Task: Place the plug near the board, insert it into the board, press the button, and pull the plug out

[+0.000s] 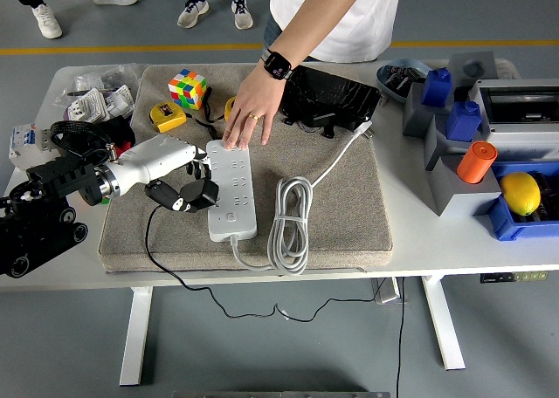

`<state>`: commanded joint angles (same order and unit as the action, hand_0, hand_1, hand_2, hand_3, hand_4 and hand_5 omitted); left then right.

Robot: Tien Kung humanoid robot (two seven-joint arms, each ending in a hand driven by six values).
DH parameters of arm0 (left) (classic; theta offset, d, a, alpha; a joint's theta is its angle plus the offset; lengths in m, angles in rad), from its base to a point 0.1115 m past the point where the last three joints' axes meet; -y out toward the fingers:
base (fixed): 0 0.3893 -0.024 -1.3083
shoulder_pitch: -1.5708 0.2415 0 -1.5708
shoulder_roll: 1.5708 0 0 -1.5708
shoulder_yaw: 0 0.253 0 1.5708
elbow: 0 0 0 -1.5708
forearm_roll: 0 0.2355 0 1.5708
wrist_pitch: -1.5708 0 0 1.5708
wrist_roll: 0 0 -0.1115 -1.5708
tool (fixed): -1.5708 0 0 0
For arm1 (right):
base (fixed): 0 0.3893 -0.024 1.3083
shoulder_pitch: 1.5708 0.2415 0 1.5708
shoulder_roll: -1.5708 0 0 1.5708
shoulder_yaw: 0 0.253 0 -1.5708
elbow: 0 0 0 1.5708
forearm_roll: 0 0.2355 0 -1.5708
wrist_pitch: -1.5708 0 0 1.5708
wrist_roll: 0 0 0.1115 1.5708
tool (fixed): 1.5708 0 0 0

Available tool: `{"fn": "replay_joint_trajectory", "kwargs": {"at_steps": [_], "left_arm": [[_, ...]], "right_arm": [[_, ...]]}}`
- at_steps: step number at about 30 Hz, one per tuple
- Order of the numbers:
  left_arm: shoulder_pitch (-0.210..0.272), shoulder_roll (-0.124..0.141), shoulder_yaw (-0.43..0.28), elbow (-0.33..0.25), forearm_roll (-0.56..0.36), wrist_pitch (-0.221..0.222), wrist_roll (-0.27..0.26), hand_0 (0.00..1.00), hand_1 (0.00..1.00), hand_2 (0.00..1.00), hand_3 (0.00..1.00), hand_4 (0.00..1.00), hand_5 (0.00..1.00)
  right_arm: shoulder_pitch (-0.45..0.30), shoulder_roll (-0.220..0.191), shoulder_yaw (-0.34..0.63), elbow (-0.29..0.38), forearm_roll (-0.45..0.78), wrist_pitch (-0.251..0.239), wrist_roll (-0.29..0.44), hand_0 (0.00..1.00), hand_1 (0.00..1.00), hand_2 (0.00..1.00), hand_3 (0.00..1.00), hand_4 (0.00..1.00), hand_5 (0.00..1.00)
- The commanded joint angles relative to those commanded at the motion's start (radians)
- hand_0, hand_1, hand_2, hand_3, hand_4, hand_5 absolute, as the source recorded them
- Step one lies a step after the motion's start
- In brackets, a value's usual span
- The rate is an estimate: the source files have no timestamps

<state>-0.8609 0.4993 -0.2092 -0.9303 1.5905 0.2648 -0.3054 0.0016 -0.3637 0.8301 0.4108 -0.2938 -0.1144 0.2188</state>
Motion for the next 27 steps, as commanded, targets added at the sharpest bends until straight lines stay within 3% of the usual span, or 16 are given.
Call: {"fn": "replay_joint_trajectory", "kwargs": {"at_steps": [21,22,27], "left_arm": [[0.003,0.003,0.001,-0.018,-0.017,-0.007,-0.009,0.489,0.498,0.532,0.555,0.937,0.088],[0.003,0.003,0.001,-0.019,-0.018,-0.008,-0.008,0.497,0.490,0.524,0.549,0.959,0.125],[0.009,0.006,0.004,-0.027,-0.022,-0.019,-0.001,0.497,0.490,0.524,0.549,0.959,0.125]], "right_arm": [[0.000,0.000,0.001,0.000,-0.002,-0.001,0.001,0.709,0.712,0.711,0.601,0.998,0.609],[0.000,0.000,0.001,0.000,-0.002,-0.001,0.001,0.709,0.712,0.712,0.601,0.998,0.609],[0.000,0.000,-0.001,0.001,-0.002,-0.001,0.001,0.709,0.712,0.712,0.601,0.998,0.609]]}}
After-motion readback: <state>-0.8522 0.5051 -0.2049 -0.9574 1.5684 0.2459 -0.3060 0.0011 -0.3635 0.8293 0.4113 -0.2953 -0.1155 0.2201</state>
